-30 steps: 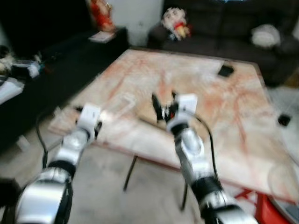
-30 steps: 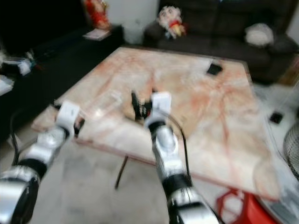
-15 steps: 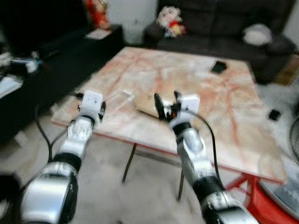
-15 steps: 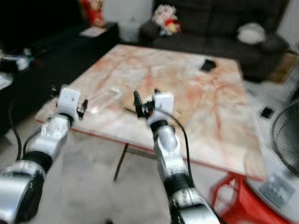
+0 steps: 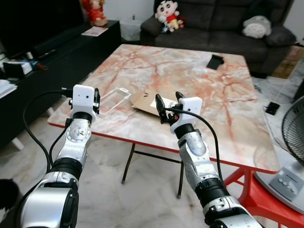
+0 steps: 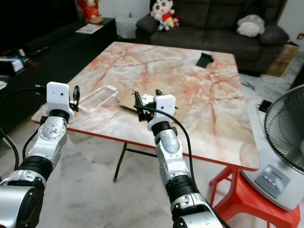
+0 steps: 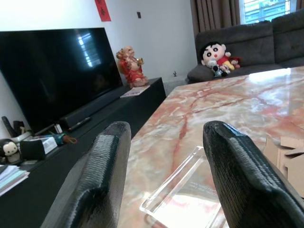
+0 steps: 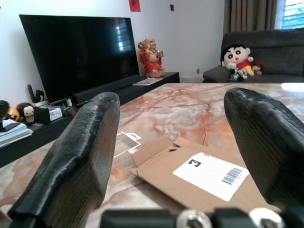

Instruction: Picking trash to rubbish bin

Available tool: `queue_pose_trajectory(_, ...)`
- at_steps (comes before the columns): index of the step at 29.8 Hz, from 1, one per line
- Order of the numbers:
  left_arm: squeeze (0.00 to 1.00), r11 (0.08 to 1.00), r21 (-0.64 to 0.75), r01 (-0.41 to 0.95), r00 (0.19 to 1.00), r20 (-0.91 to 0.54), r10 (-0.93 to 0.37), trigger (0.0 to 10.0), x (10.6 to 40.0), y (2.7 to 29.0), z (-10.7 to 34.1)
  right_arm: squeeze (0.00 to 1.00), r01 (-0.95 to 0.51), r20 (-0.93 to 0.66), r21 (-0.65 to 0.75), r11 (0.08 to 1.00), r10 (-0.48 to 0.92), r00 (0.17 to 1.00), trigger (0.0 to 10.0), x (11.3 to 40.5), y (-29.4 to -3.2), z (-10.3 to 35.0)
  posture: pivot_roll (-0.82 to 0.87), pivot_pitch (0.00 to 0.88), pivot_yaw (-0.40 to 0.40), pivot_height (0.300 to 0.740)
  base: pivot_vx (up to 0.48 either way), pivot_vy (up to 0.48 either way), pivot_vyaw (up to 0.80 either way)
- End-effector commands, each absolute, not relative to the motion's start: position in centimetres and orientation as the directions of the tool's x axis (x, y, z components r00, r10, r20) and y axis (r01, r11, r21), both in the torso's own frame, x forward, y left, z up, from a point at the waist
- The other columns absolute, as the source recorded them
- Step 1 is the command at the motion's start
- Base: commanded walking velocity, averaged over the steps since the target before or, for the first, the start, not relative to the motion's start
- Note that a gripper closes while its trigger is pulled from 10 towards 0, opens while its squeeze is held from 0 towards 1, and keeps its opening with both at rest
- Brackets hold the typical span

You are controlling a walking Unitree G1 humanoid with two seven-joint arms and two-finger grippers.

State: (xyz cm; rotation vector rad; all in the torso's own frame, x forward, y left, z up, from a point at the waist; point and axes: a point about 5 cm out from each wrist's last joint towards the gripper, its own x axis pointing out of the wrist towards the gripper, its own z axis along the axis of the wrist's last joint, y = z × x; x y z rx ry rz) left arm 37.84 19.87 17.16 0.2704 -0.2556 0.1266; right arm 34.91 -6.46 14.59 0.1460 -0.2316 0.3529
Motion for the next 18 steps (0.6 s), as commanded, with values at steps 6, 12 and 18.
queue_pose_trajectory(6, 0.00, 0.948, 0.258, -0.185, 0.949, 0.298, 0.104, 10.0, 37.85, 20.27, 17.96, 0.00, -0.386, 0.265, 0.072, 0.920, 0.356, 0.896, 10.0, 34.97, -5.86, 15.23, -0.03, 0.023, -0.003, 0.740, 0.345, 0.000, 0.40)
queue_pose_trajectory(12, 0.00, 0.946, 0.263, -0.189, 0.948, 0.299, 0.106, 10.0, 37.82, 20.29, 17.94, 0.00, -0.386, 0.268, 0.075, 0.920, 0.354, 0.896, 10.0, 35.00, -5.94, 15.30, -0.03, 0.022, -0.003, 0.740, 0.361, 0.000, 0.00)
queue_pose_trajectory(18, 0.00, 0.944, 0.268, -0.191, 0.948, 0.299, 0.107, 10.0, 37.79, 20.36, 17.92, 0.00, -0.388, 0.268, 0.076, 0.919, 0.356, 0.895, 10.0, 34.97, -5.92, 15.28, -0.03, 0.017, -0.002, 0.740, 0.369, 0.000, 0.00)
